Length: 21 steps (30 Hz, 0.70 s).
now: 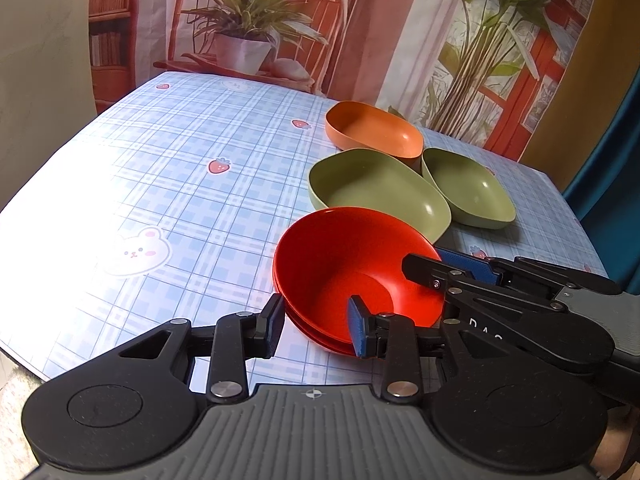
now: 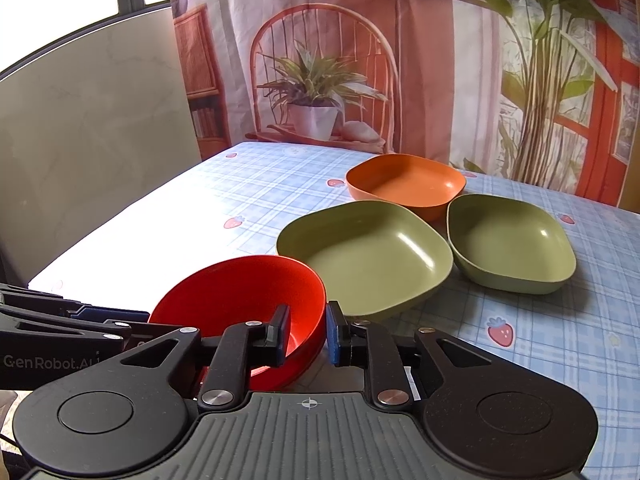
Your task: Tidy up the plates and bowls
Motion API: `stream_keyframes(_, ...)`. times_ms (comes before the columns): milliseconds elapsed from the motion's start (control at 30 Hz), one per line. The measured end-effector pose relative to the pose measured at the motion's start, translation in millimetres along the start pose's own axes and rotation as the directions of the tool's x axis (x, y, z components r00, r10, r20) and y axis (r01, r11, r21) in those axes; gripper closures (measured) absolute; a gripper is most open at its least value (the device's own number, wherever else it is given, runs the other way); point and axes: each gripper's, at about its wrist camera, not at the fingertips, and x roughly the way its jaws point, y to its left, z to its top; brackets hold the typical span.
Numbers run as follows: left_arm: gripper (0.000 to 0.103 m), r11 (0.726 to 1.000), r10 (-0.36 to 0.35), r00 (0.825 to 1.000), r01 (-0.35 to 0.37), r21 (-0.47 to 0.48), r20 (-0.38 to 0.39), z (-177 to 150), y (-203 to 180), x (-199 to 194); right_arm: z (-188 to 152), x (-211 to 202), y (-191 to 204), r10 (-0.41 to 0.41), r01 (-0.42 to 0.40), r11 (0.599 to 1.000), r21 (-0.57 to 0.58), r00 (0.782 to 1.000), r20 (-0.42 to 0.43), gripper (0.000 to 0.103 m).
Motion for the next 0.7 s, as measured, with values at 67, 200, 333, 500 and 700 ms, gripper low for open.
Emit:
stream_keyframes(67, 0.066, 1.000, 0.000, 1.000, 0.000, -0.001, -0.001, 0.1, -0.3, 0.6, -0.1, -0.3, -0.6, 0.000, 0.000, 1.000, 0.001, 1.000, 0.001, 0.084)
stream_keyframes(200, 0.062, 1.000, -0.001, 1.000, 0.001, -0.007, 0.001, -0.1, -0.4, 1.2, -0.8, -1.3, -1.1, -0.006, 0.006, 1.000, 0.006, 1.000, 0.004, 0.083)
stream_keyframes(333, 0.050, 1.000, 0.000, 1.000, 0.000, -0.018, 0.007, -0.6, 0.5, 0.3, -1.3, -4.6, -4.5, -0.011, 0.010, 1.000, 0.025, 1.000, 0.024, 0.058)
stream_keyframes(500, 0.027, 0.999, -0.010, 1.000, 0.011, -0.041, 0.025, -0.3, 4.1, -1.9, -2.1, -8.7, -14.1, -0.046, 0.043, 0.997, 0.068, 0.997, 0.055, 0.038)
stream_keyframes(700, 0.003, 0.994, 0.014, 0.993, -0.001, -0.111, 0.119, 4.3, 13.3, -12.1, -1.9, -18.7, -30.0, -0.090, 0.074, 0.989, 0.126, 0.988, 0.124, 0.000)
